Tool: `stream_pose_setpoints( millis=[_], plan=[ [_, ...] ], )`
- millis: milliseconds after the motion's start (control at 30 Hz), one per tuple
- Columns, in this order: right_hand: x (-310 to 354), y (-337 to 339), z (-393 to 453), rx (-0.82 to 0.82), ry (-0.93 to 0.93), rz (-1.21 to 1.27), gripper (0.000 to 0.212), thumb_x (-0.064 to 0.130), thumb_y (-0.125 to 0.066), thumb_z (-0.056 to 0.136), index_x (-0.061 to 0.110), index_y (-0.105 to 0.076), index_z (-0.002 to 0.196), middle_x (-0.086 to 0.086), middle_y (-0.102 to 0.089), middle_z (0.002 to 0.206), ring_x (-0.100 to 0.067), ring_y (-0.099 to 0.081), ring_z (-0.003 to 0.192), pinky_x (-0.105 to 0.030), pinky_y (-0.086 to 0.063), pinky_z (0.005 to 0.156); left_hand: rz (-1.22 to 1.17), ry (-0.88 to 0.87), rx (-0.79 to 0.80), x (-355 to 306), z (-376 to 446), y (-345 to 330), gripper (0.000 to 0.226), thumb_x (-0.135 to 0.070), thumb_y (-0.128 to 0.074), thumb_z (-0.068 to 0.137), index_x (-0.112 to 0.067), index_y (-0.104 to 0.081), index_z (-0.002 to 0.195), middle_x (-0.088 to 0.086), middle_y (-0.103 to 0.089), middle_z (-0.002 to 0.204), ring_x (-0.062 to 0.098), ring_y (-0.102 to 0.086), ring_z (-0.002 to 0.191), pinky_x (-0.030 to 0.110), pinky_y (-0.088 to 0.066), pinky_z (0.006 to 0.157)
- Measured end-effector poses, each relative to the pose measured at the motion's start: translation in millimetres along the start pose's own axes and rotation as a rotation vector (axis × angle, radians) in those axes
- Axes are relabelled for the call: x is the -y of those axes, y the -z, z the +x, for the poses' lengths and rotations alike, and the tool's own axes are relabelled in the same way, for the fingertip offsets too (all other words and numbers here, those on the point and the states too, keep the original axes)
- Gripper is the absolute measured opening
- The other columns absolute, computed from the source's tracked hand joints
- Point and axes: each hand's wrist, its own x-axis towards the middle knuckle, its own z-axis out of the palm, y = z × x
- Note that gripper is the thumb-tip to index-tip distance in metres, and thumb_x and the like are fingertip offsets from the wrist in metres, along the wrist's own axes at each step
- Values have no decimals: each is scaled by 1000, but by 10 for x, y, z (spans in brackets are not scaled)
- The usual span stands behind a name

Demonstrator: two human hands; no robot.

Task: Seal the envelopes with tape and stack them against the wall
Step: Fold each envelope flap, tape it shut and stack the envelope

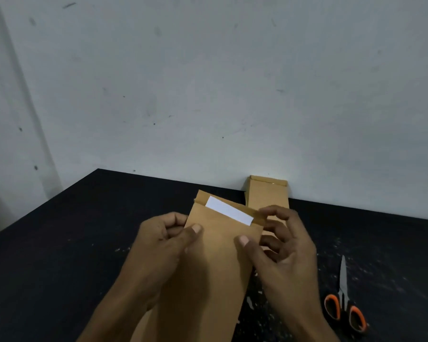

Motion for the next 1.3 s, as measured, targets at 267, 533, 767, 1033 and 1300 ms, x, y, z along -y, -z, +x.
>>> stream_pose_setpoints(
  millis=[267, 533, 767, 1033, 1300],
  plan=[
    [127, 220, 27, 95, 47, -7, 36, -4, -77, 78, 25, -75, 100, 25, -72, 98, 4, -66, 97, -14, -56, 71, -35, -84, 154, -223, -47, -132, 18, -24, -59, 92, -21, -74, 102, -6, -77, 95, 10, -72, 88, 27, -51, 78],
    [205, 276, -12, 161, 26, 74, 29, -2, -79, 74, 21, -78, 93, 16, -75, 93, -4, -71, 89, -19, -58, 68, -143, -121, 99, -271, 3, -216, 31, -46, -58, 77, -24, -77, 87, -5, -73, 89, 9, -69, 83, 26, -50, 72],
    [278, 300, -34, 201, -2, 62, 23, 20, -83, 59, 21, -81, 82, 2, -77, 91, -15, -72, 80, -25, -58, 63, -167, -193, 186, -354, -51, -247, 25, -35, -59, 86, -19, -76, 77, -1, -70, 75, 7, -66, 69, 18, -50, 61],
    [370, 320, -45, 279, -143, 18, 19, 3, -87, 64, 12, -80, 80, 4, -76, 83, -4, -69, 72, -15, -52, 58, -171, -244, 207, -359, -98, -278, 26, -22, -58, 95, -17, -73, 74, -3, -65, 66, 5, -61, 63, 16, -47, 59],
    [366, 370, -53, 236, -249, 19, 18, 1, -87, 64, 9, -79, 78, -7, -77, 81, -15, -71, 71, -25, -58, 62, -205, -216, 194, -316, -94, -286, 22, -31, -60, 87, -17, -75, 80, 3, -71, 80, 12, -66, 74, 24, -52, 68]
  ],
)
